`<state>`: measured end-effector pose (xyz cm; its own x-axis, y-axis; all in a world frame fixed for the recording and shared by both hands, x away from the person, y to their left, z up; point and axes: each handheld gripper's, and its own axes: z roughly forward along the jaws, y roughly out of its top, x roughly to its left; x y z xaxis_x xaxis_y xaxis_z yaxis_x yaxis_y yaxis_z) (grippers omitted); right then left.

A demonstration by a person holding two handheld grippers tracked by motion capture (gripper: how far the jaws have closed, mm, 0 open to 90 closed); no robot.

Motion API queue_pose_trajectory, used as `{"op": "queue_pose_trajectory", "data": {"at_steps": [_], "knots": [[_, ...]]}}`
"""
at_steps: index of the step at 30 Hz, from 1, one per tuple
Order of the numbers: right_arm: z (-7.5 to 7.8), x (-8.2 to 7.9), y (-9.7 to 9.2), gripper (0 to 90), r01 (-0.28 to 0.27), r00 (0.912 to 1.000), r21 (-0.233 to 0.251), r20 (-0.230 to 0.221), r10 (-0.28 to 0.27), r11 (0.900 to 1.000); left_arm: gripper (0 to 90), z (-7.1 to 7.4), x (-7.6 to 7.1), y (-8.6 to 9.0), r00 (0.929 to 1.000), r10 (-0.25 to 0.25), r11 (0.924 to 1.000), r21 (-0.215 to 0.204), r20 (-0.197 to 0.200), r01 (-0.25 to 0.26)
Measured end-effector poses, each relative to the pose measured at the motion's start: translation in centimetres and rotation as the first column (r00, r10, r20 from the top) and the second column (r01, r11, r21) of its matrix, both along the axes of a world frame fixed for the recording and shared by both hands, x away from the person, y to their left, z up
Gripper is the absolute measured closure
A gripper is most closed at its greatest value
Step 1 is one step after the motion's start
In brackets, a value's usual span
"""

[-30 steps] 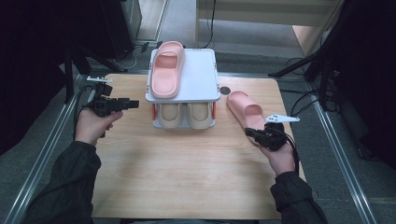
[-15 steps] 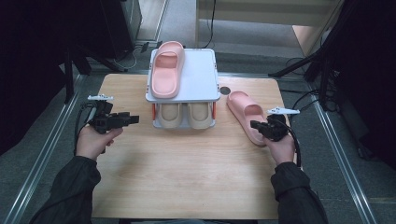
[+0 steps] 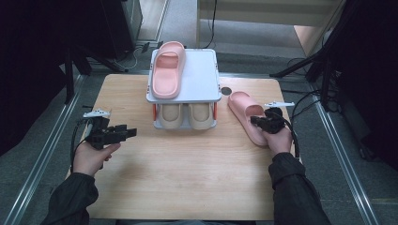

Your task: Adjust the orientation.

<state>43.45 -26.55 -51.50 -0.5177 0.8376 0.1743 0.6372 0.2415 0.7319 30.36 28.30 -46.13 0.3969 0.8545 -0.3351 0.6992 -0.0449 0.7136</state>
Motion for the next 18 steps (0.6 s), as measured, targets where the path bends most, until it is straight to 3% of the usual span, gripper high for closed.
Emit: {"op": "queue_pose_trajectory", "data": {"at_steps": [4,12,18], "knots": [[0.1,0.1,0.6,90.0,-0.005,1.0000,-0.009,0.001,0.005,0.9999,43.3,-0.2,-0.4,0.0,1.0000,0.002,1.0000,0.009,0.005,-0.003],[0.2,0.1,1.4,90.0,0.005,1.0000,-0.007,0.001,-0.005,1.0000,43.2,-0.7,-0.6,0.4,0.9997,0.000,0.9998,0.022,-0.024,0.000],[0.3,-0.1,3.1,90.0,-0.015,0.9999,-0.014,-0.002,0.015,0.9998,43.2,-0.7,-0.5,0.4,0.9998,0.000,0.9996,0.027,-0.021,0.001]]}}
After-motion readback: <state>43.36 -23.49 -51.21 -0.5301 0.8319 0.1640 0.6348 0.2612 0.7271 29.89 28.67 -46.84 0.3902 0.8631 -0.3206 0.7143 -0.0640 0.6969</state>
